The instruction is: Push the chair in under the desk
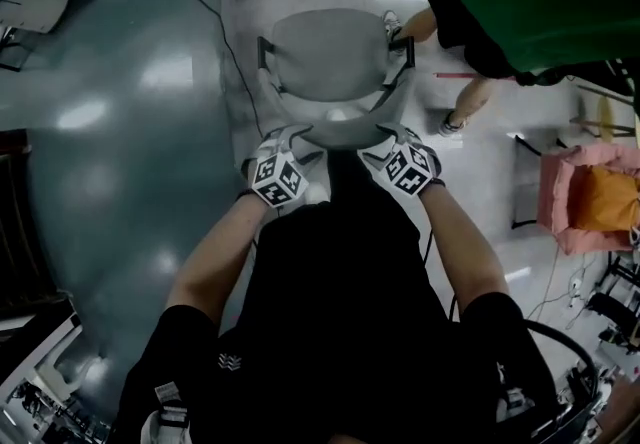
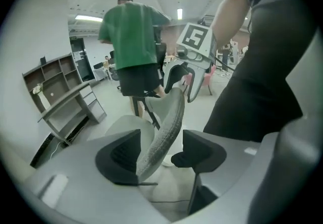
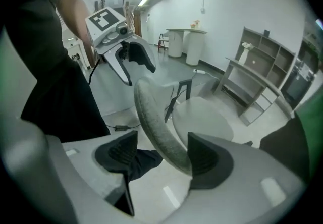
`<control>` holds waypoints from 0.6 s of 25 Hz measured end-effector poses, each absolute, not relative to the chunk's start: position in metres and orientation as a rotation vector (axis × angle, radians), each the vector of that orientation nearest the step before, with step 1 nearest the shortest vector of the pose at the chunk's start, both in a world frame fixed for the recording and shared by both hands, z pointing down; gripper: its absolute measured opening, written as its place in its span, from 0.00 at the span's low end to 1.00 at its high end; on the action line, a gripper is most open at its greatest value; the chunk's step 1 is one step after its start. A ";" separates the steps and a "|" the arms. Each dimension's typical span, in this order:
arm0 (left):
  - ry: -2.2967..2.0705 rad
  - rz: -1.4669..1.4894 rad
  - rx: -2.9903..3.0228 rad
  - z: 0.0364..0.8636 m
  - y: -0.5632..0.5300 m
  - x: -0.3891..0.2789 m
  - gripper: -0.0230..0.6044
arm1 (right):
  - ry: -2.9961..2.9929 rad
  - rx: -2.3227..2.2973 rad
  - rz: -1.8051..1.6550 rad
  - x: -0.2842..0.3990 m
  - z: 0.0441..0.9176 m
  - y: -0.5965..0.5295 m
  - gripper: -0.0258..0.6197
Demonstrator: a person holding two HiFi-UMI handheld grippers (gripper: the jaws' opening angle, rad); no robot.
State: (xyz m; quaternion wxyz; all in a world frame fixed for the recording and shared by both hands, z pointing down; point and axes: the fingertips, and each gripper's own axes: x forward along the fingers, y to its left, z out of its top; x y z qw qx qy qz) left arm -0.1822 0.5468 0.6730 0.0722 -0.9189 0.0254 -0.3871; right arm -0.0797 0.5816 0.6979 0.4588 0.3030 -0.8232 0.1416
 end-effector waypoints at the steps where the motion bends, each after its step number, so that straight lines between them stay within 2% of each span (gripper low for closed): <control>1: 0.061 -1.192 -2.743 0.681 0.548 -0.180 0.46 | -2.012 0.721 0.343 -0.079 0.706 0.583 0.52; 5: 0.027 -1.287 -2.689 0.704 0.547 -0.168 0.43 | -1.952 0.676 0.318 -0.069 0.726 0.580 0.47; 6: 0.015 -1.309 -2.684 0.708 0.546 -0.165 0.42 | -1.945 0.667 0.312 -0.067 0.728 0.577 0.41; 7: 0.005 -1.328 -2.685 0.712 0.545 -0.162 0.41 | -1.947 0.651 0.306 -0.066 0.729 0.573 0.39; 15: -0.021 -1.386 -2.682 0.716 0.533 -0.151 0.38 | -1.987 0.535 0.245 -0.064 0.735 0.559 0.38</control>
